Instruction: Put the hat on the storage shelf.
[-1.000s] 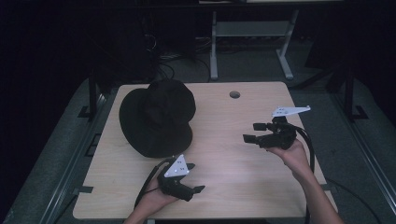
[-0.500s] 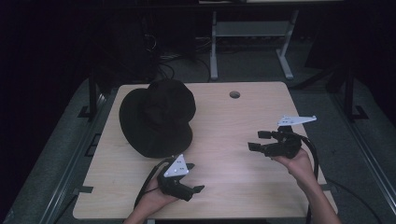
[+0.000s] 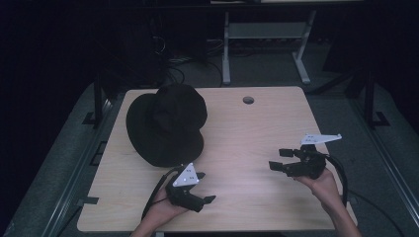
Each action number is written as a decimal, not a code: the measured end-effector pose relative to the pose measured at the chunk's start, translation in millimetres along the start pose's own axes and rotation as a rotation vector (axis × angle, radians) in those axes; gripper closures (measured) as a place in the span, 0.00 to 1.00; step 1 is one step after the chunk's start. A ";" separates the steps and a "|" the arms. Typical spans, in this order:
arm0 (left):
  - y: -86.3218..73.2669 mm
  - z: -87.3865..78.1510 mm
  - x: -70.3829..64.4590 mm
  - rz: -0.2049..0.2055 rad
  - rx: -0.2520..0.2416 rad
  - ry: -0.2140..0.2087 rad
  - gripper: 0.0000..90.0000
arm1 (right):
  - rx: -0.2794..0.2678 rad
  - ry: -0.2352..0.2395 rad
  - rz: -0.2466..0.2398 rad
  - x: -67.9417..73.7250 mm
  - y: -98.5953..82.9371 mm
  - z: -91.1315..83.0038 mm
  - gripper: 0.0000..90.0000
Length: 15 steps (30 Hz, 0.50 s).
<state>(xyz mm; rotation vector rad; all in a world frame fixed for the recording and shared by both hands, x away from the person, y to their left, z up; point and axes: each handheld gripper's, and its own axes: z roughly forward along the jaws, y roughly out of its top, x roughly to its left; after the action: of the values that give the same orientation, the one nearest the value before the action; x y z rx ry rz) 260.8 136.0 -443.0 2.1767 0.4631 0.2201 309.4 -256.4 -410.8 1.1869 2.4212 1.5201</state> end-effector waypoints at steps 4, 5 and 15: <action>-0.3 -0.4 0.7 -0.004 -0.003 -0.002 0.21 | 0.008 -0.008 0.006 -0.6 -9.1 -2.8 0.22; -0.3 -0.3 0.5 -0.004 -0.003 -0.002 0.21 | 0.011 -0.010 0.008 -0.7 -11.1 -3.6 0.22; -0.5 -0.5 0.6 -0.008 -0.001 -0.003 0.21 | 0.005 -0.026 0.032 -4.5 -32.7 -11.6 0.22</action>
<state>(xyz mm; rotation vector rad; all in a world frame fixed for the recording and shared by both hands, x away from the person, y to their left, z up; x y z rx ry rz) 261.1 136.9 -443.1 2.1734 0.4702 0.2126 289.0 -275.2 -432.0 1.2447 2.4026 1.4977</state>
